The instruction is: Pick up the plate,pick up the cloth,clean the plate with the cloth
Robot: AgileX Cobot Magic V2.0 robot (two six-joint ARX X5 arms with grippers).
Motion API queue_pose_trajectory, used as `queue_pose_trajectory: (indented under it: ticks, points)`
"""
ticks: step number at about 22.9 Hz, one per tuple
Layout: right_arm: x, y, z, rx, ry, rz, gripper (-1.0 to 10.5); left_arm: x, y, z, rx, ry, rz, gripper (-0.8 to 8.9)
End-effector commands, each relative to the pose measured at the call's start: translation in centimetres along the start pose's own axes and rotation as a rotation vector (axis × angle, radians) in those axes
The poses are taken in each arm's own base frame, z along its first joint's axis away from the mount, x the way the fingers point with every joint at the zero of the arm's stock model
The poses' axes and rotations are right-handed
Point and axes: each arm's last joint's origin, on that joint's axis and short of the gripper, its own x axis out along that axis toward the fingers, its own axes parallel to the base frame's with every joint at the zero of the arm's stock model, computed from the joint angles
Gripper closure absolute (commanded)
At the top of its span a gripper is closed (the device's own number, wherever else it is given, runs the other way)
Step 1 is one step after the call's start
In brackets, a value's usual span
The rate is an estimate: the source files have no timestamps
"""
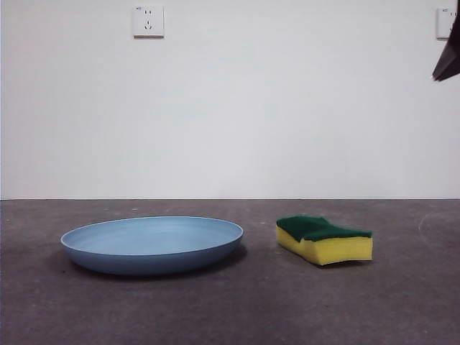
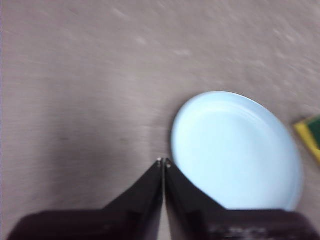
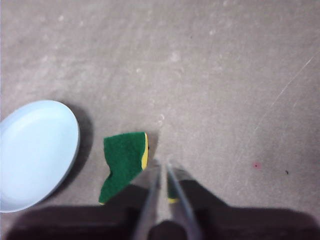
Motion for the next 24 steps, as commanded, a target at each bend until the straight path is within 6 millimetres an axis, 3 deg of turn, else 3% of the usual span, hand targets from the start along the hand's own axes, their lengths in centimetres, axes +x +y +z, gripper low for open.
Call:
queue_pose_trajectory:
  ticks: [1, 2, 6, 12, 19, 24]
  points:
    - [0.5, -0.1, 0.2, -0.014, 0.017, 0.001, 6.1, 0.9, -0.1, 1.5, 0.017, 0.024, -0.069, 4.58]
    - [0.6, -0.2, 0.2, -0.013, 0.021, 0.001, 5.5, 1.2, -0.1, 2.1, 0.012, 0.023, -0.067, 3.71]
    - [0.6, -0.2, 0.1, -0.012, 0.022, 0.001, 5.3, 2.6, -0.5, 4.1, -0.008, 0.039, -0.164, 3.74]
    - [0.6, -0.2, 0.1, -0.012, 0.023, 0.001, 5.4, 7.5, -2.0, 6.7, 0.032, 0.231, -0.151, 3.74]
    - [0.6, -0.2, 0.0, -0.009, 0.033, 0.001, 5.4, 15.1, -2.3, 3.9, 0.067, 0.45, -0.043, 3.75]
    - [0.6, -0.2, 0.0, -0.009, 0.034, 0.002, 5.4, 18.4, -1.6, 1.9, 0.07, 0.526, -0.038, 3.78]
